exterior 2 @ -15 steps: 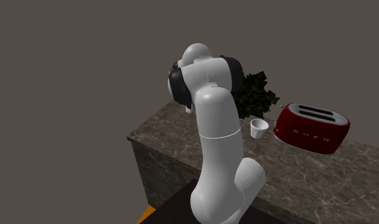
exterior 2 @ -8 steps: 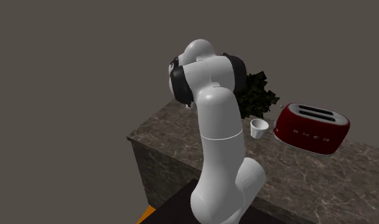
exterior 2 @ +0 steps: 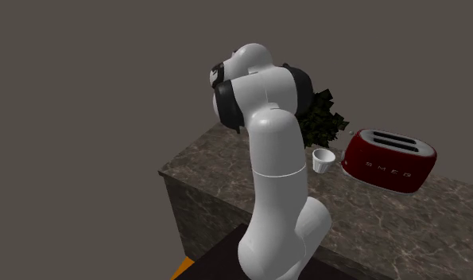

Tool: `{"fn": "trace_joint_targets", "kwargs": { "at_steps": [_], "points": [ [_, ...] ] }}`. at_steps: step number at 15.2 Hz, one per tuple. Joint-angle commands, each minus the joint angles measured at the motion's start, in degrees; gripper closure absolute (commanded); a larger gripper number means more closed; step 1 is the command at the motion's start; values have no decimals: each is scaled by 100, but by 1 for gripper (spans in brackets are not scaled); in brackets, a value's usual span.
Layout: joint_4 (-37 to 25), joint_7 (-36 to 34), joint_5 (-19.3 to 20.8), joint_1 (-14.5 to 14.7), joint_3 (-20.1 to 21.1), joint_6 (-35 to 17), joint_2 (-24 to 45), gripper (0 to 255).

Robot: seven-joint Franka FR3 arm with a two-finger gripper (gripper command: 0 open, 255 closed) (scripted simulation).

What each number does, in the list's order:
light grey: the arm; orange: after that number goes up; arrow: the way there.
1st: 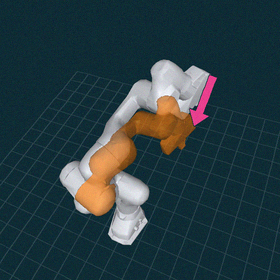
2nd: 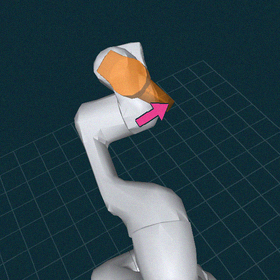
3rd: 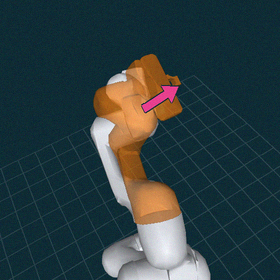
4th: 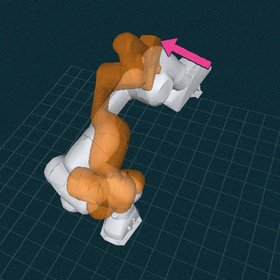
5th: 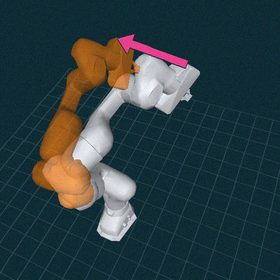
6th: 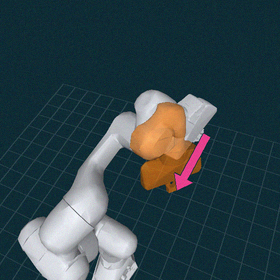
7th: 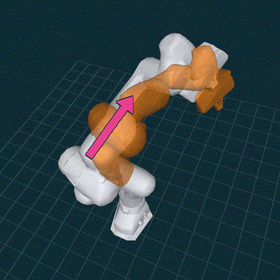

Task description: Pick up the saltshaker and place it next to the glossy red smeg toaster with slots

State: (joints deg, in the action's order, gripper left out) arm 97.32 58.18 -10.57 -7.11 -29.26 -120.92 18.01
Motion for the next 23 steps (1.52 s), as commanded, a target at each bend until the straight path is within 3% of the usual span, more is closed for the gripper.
{"fn": "trace_joint_targets", "kwargs": {
  "at_steps": [1, 23],
  "points": [
    [-116, -10, 23, -7, -14, 144, -29, 255],
    [-1727, -122, 123, -114, -90, 1809, -102, 255]
  ]
}}
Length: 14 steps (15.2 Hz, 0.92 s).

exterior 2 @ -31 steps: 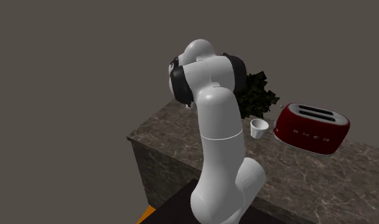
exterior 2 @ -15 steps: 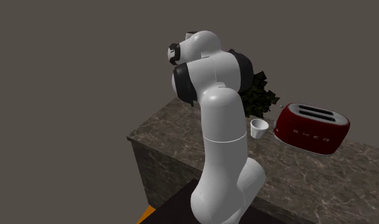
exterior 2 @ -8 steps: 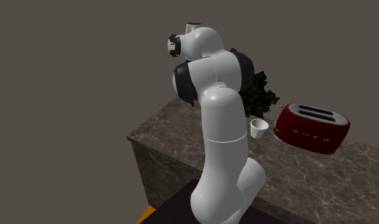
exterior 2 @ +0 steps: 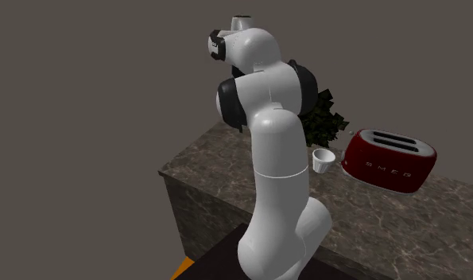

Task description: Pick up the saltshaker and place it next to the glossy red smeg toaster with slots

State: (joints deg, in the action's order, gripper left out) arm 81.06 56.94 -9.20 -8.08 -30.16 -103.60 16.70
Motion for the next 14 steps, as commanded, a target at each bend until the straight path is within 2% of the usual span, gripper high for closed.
{"fn": "trace_joint_targets", "kwargs": {
  "at_steps": [1, 8, 14],
  "points": [
    [-199, 2, -20, -30, -2, 161, 45, 255],
    [-925, 9, -97, -149, -11, 744, 201, 255],
    [742, 213, 521, 16, -200, 262, -1137, 255]
  ]
}}
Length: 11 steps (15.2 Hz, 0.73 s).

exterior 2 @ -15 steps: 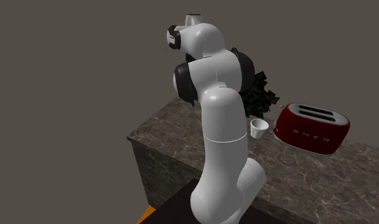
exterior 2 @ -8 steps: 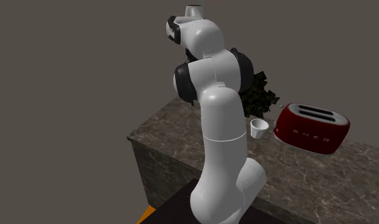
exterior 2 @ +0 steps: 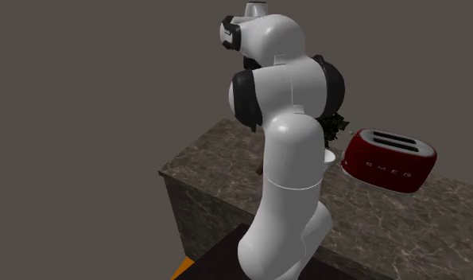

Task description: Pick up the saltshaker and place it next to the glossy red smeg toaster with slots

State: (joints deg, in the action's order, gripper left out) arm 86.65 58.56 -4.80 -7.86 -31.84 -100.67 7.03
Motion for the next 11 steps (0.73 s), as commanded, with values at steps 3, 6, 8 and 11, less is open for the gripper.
{"fn": "trace_joint_targets", "kwargs": {
  "at_steps": [3, 6, 8, 11],
  "points": [
    [809, 136, 384, -27, -100, -156, -761, 255],
    [1339, 231, 675, -105, -154, -222, -1312, 255],
    [1646, 305, 860, -183, -188, -238, -1659, 255],
    [2044, 438, 1119, -333, -240, -227, -2145, 255]
  ]
}}
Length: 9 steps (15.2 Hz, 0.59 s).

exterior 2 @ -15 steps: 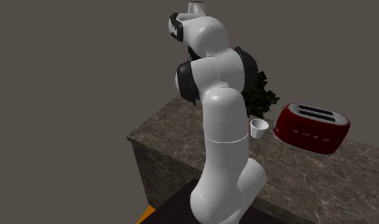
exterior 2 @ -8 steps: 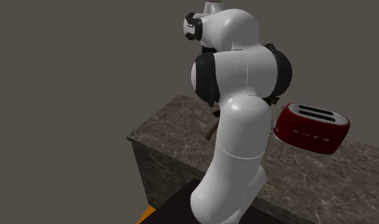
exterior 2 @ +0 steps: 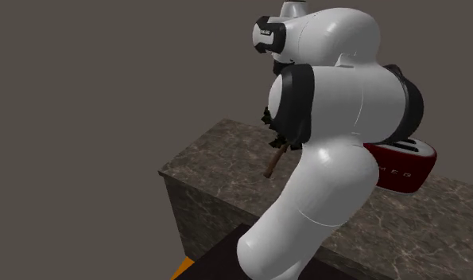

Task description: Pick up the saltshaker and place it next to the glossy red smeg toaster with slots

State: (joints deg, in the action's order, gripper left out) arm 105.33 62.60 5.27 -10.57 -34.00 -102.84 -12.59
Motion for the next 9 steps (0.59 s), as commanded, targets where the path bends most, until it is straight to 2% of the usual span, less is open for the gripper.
{"fn": "trace_joint_targets", "kwargs": {
  "at_steps": [1, 4, 9],
  "points": [
    [293, 86, 194, -118, -44, 2, -336, 255],
    [601, 262, 424, -308, -108, 59, -768, 255],
    [976, 693, 693, -805, -149, 190, -1345, 255]
  ]
}}
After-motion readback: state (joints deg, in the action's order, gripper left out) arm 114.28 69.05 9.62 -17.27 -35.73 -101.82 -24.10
